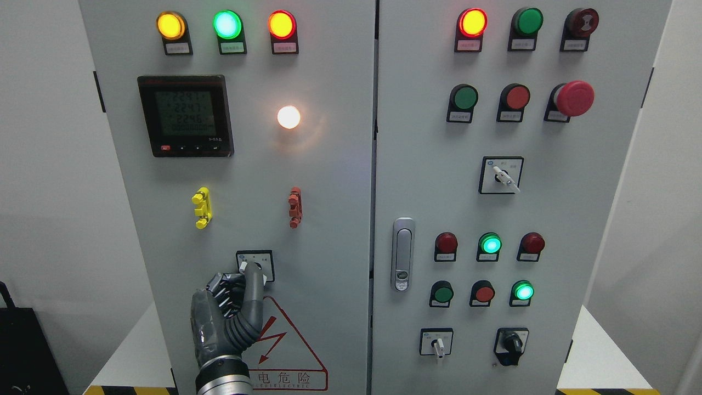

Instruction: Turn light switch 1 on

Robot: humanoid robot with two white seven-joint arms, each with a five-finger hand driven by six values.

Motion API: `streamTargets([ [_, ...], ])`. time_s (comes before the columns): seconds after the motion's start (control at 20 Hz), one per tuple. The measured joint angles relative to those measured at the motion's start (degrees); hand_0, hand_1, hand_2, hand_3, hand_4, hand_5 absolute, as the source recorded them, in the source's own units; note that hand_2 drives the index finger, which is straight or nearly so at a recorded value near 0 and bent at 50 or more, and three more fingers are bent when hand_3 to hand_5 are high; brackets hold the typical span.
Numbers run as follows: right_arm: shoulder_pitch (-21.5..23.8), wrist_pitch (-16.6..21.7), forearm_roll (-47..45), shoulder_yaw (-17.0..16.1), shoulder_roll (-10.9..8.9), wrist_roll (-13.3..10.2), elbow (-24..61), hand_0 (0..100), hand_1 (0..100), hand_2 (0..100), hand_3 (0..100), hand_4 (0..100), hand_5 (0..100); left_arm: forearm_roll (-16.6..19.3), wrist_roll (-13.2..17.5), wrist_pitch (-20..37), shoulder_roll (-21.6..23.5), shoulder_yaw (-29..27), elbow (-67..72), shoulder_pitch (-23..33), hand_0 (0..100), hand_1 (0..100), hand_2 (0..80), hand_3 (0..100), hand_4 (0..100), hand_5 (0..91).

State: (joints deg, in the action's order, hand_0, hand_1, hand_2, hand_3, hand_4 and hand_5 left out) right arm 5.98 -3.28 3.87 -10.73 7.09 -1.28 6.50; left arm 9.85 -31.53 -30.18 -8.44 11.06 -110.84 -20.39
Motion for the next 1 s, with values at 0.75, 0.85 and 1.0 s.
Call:
streamTargets([
  [0.75,0.0,0.0,0.0,0.0,0.01,0.0,0.0,0,0,0,0,0,0,-0.4,0.0,-0.3,0.0,0.0,0.0,0.2,27,38,62.1,88,90,80.6],
  [0.85,0.0,0.0,0.0,0.0,0.02,0.0,0.0,0,0,0,0,0,0,-0.5,0.0,-0.5,0.0,0.0,0.0,0.2,24,38,62.1,88,90,80.8],
  [1.0,0.0,0.0,0.0,0.0,0.02,0.0,0.0,0,0,0,0,0,0,-0.6,0.0,0.1,0.0,0.0,-0.1,0.4,23,37,62.3,88,91,80.8],
])
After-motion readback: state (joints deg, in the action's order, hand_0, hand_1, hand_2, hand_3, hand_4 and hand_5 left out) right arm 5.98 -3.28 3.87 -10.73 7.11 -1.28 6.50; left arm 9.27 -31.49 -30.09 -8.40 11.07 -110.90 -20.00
